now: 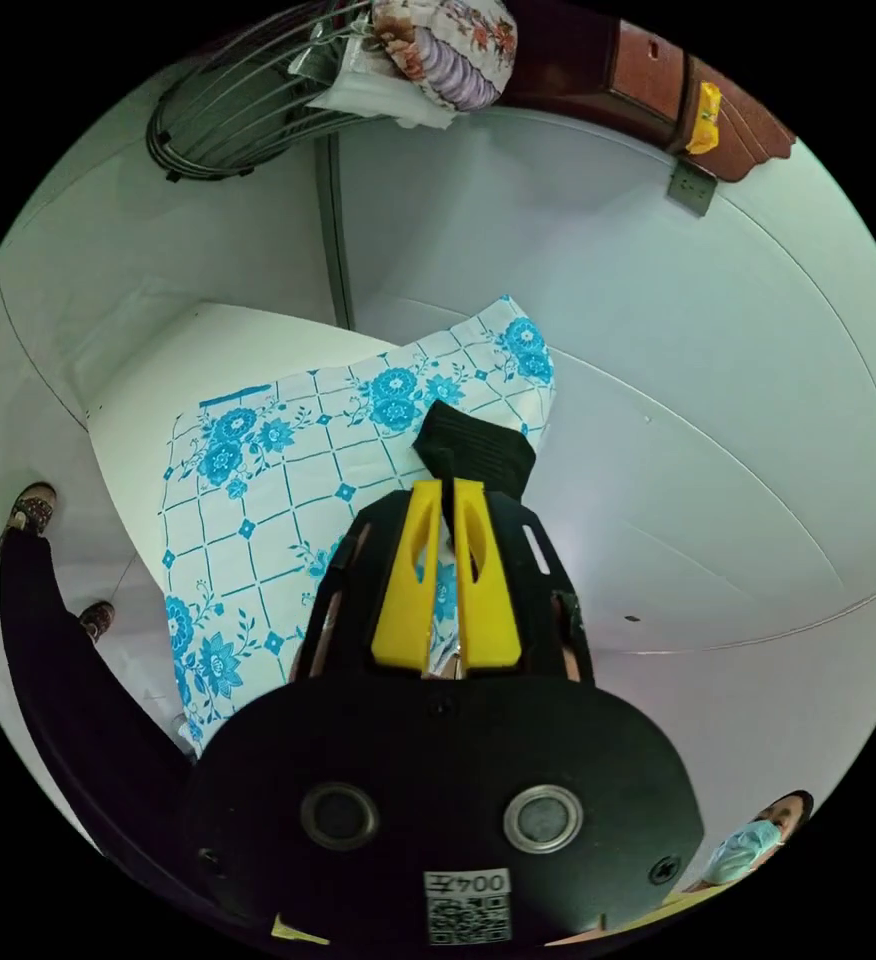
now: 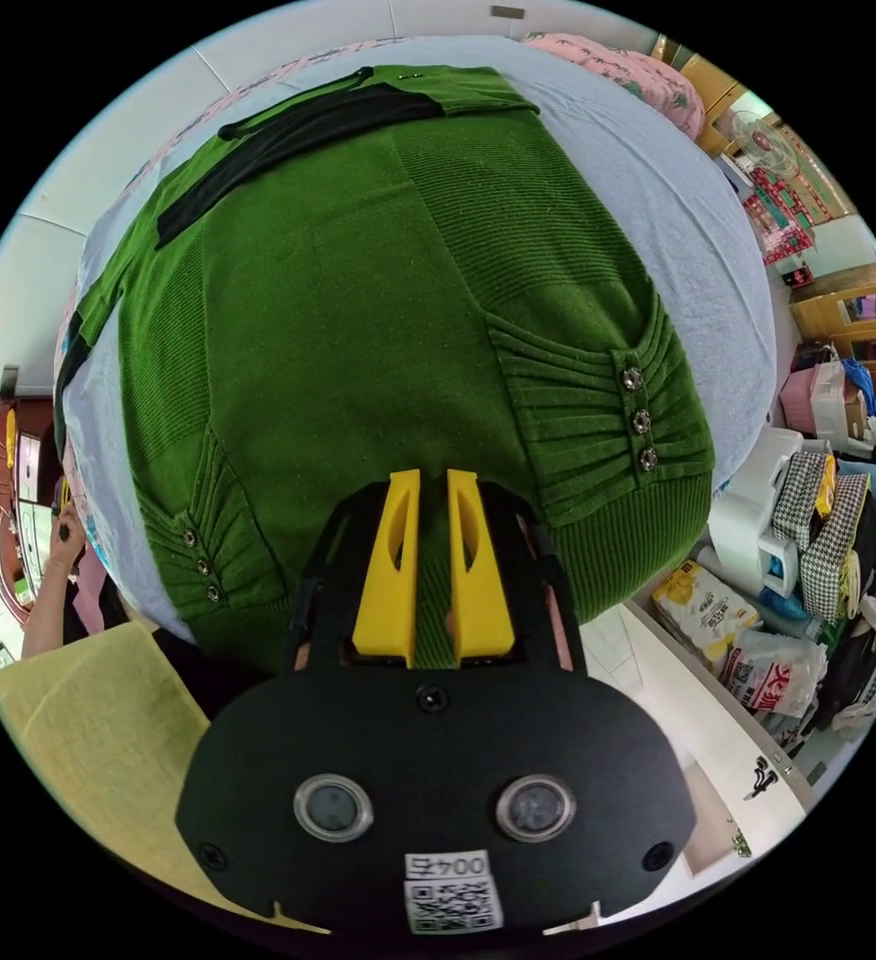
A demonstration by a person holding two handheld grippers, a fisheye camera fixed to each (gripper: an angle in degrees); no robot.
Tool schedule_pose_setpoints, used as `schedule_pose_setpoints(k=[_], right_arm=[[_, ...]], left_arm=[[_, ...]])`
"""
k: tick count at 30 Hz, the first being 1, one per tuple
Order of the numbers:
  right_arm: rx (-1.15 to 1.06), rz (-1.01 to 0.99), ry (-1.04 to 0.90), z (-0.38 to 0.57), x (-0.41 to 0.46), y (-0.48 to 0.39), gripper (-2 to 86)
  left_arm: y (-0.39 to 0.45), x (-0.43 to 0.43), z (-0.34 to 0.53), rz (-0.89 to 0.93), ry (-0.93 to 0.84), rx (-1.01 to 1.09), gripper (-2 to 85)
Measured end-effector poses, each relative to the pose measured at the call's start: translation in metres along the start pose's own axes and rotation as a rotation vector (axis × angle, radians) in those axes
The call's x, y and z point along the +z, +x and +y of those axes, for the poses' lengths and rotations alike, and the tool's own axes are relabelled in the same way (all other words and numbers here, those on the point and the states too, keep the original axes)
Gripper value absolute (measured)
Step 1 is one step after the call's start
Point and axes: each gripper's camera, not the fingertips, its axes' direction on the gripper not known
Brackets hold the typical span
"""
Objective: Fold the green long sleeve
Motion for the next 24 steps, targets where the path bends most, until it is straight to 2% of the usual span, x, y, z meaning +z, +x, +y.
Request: schedule_pose_setpoints(k=[6,12,18,24], right_arm=[[-0.035,-0.027,0.0,0.002,-0.001,0.018,5.1],[-0.07,-0.126,0.0,0.003,-0.007,0.051,1.7],[-0.155,-0.291,0.05,-0.006,-0.029,0.089,3.3],[-0.242,-0.406,0.111,-0.029,-0.048,0.128,4.8]], left_arm=[[0.04,0.003,0.036,0.032,0.144,0.189,2.2],[0.137,0.037,0.11,-0.048,0.187,0.544,1.5],[0.249,0.127,0.226,-0.133,0.139,0.914,1.3],[0.324,0.267,0.378,-0.173,-0.001,1.255,1.4]])
